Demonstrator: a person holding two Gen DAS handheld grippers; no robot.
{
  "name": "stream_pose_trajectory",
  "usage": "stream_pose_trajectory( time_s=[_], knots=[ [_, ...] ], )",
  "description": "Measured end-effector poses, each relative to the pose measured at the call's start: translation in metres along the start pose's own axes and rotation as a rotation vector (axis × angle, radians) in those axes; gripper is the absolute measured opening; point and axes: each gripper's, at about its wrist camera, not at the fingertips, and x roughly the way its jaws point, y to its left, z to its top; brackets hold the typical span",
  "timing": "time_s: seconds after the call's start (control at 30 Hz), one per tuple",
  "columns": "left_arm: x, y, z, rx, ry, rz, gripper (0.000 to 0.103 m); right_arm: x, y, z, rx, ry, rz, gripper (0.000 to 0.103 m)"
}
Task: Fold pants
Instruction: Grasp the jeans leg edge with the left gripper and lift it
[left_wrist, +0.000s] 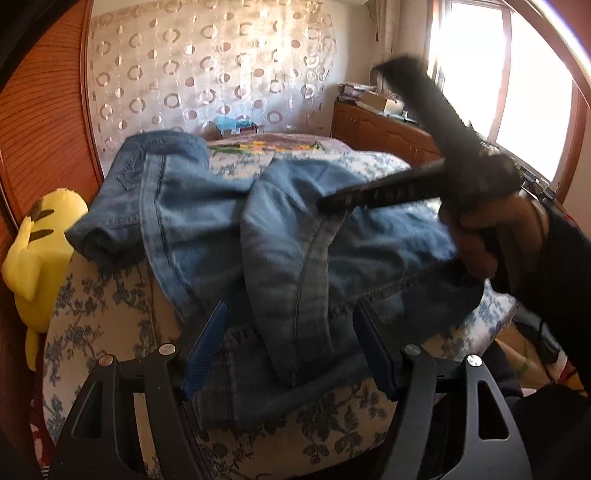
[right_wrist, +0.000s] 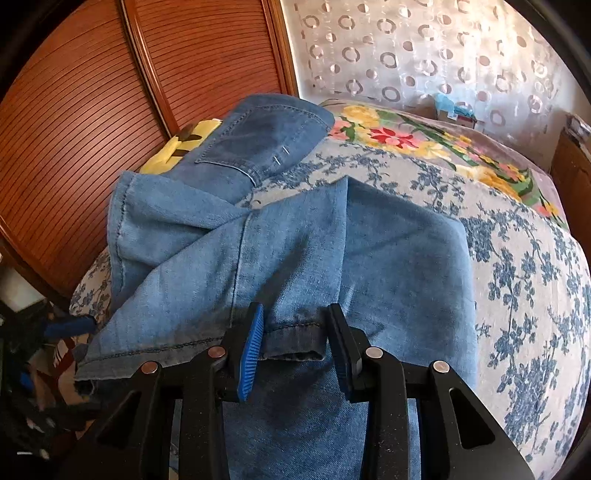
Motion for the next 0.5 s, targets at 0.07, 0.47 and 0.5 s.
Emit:
stream_pose_trajectory(
  time_s=[0.07, 0.47, 0.5],
  knots=[
    [0.005, 0.005, -0.005, -0.016, 0.017, 0.015, 0.071, -0.005, 0.000, 0.002, -0.012, -0.016, 0.015, 0.015],
    [-0.015, 0.010, -0.013, -0.061, -0.068, -0.046, 0.021, -0.044, 0.035, 0.039, -0.119, -0.156, 0.098, 0.007],
    [-0.018, 0.011, -0.013, -0.070, -0.076, -0.050, 0.018, -0.044, 0.040, 0.044, -0.133, -0.164, 0.109, 0.007]
  ],
)
